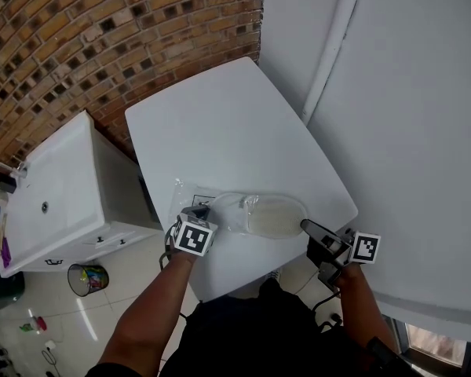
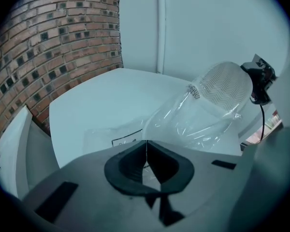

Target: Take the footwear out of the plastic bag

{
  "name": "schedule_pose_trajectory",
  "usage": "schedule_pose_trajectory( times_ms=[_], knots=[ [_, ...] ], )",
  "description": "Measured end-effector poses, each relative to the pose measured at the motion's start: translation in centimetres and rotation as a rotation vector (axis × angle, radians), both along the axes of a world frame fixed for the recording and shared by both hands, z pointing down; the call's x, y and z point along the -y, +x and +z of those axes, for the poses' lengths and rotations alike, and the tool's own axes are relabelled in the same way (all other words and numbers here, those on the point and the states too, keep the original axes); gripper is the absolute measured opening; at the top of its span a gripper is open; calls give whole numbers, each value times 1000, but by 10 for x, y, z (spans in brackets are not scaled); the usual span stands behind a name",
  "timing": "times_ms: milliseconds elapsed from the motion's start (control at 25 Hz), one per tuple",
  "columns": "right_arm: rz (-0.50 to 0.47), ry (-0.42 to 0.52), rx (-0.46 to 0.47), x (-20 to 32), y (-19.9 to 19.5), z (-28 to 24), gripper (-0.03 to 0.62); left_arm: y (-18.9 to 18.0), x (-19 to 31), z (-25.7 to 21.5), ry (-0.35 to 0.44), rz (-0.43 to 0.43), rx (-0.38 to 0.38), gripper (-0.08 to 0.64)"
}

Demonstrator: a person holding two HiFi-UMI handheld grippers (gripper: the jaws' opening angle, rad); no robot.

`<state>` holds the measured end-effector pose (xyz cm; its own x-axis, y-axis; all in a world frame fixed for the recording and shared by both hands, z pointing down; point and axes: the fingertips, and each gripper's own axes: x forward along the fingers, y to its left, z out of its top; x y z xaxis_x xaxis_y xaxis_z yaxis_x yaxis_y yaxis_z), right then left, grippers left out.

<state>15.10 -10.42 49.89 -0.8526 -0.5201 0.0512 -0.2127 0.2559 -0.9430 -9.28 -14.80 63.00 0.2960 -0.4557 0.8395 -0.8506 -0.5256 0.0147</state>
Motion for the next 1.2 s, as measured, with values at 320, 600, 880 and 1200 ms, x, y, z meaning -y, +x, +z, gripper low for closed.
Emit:
schedule_pose_trajectory(
  times_ms=[320,600,880,1200],
  knots=[
    [20,15,4,5,10,-10,28,-6,8,8,-46,-100,-64,9],
    [21,21,-13,2,12,-7,28,-3,13,-6,-6,-119,-140,34],
    [2,-1,-13,1,7,3,28,30,4,-44,81,85,-265,206],
    [-101,21,-40,-8,-8,-4,29,57,8,-36,45,247,-216,216]
  ],
)
